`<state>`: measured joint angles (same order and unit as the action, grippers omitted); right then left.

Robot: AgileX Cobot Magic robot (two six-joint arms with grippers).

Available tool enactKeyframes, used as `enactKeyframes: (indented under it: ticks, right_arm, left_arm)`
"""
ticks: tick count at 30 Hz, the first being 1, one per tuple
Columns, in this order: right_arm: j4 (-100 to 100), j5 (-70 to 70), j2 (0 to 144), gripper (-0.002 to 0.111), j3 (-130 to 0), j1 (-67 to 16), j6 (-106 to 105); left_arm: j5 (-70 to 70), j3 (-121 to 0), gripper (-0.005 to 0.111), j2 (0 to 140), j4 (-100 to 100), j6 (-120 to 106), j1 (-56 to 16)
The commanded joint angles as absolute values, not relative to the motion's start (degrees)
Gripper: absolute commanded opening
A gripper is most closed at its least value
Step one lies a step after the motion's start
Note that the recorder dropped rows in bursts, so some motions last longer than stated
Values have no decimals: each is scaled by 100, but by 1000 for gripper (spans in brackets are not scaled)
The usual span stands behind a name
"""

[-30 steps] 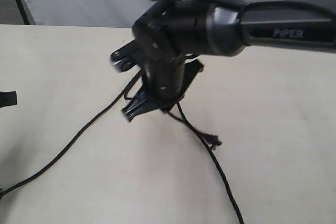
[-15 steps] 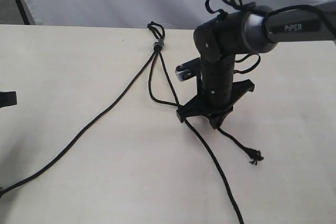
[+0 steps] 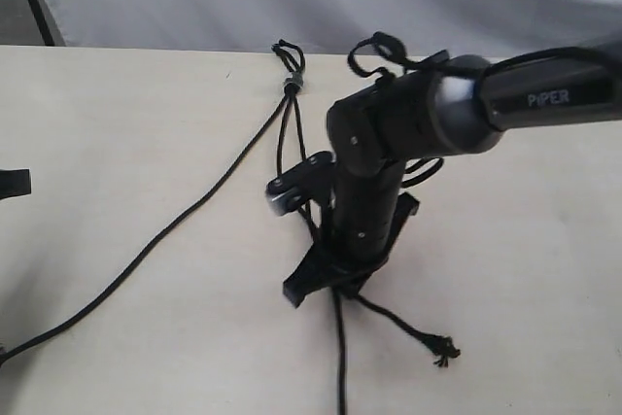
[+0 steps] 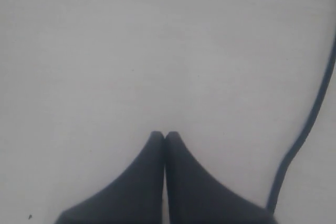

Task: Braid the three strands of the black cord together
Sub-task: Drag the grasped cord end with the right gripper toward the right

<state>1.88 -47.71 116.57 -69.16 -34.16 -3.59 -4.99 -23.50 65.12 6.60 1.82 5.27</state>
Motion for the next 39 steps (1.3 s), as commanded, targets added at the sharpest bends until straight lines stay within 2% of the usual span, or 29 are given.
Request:
enactKeyframes:
  ticks: [1,5,10,27,33,39]
  right_arm:
    - [820,-4853,11631,0,-6990,-4150,-713]
    - [564,-4890,11119,0,-7308,-4325,-736]
    - [159,-4890,10430,0,-7455,-3983,-625]
    - [0,-4873,9305,0,-7455,-1177,215]
    - [0,-4311,9333,0,-6683,-495,528]
    - [0,-3637,9857,0,-5800,-450,797]
  left_arm:
    - [-492,-2388,0,6523,712,188,559]
    - [-513,-2388,0,6523,710,188,559]
    - [-513,-2388,0,6523,710,188,559]
    - [-513,-2388,0,6523,710,188,559]
    - [-513,-2388,0,6523,710,188,559]
    - [-553,-2388,0,6523,710,188,559]
